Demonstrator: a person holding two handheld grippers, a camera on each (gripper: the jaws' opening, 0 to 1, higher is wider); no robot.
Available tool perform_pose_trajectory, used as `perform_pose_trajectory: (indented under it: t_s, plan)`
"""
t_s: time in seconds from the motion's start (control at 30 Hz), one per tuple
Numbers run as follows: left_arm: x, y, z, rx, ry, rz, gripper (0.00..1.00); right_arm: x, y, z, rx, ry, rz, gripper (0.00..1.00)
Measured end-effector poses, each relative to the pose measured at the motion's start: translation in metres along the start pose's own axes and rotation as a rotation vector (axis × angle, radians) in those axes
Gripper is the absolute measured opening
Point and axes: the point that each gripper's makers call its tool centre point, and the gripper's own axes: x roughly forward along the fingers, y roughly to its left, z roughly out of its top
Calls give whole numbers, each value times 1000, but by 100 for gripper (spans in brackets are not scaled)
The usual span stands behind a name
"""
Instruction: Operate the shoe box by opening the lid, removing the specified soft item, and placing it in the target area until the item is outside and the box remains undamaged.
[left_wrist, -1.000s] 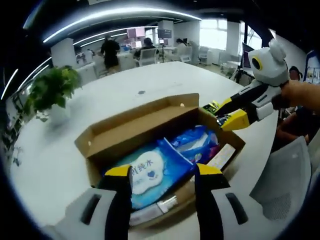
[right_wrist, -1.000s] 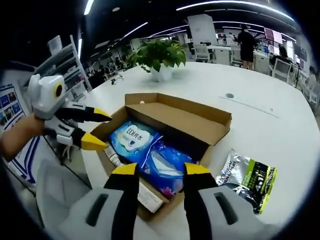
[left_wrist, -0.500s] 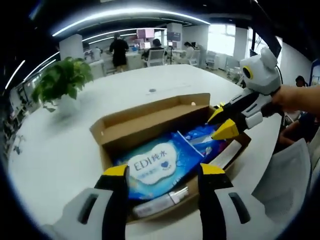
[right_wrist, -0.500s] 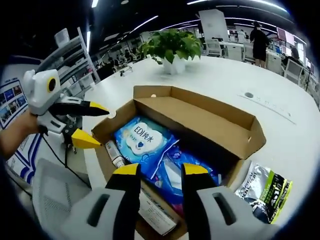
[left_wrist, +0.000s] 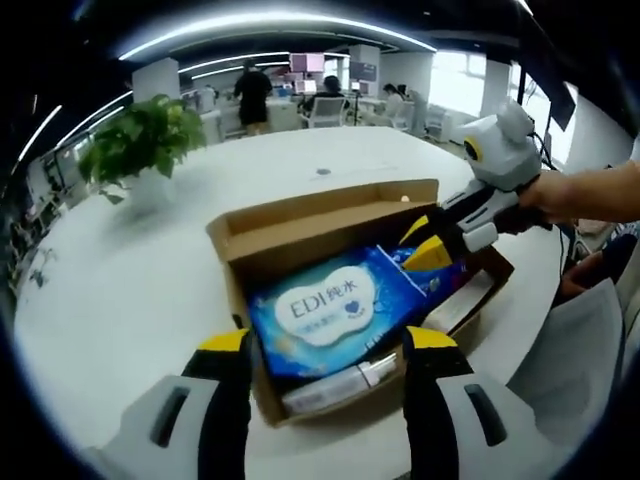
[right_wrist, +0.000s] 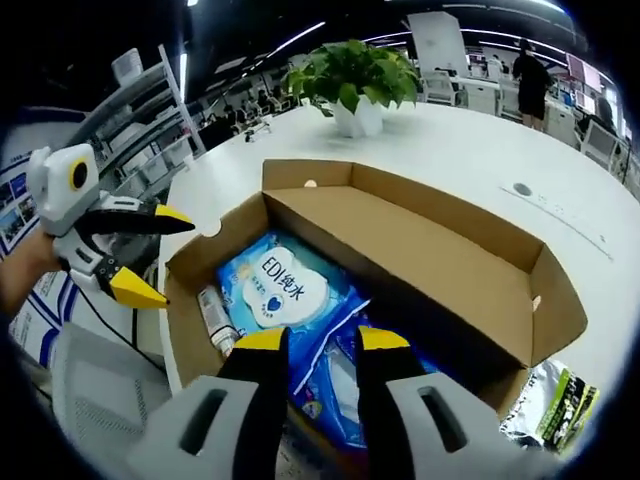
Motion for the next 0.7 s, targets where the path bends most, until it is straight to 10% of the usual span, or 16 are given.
perform_pose_trajectory:
  t_s: [0.7]
  plan:
    - [-15, 10, -13, -72, -7, 41, 60, 34, 0, 4, 1, 56, -6, 19]
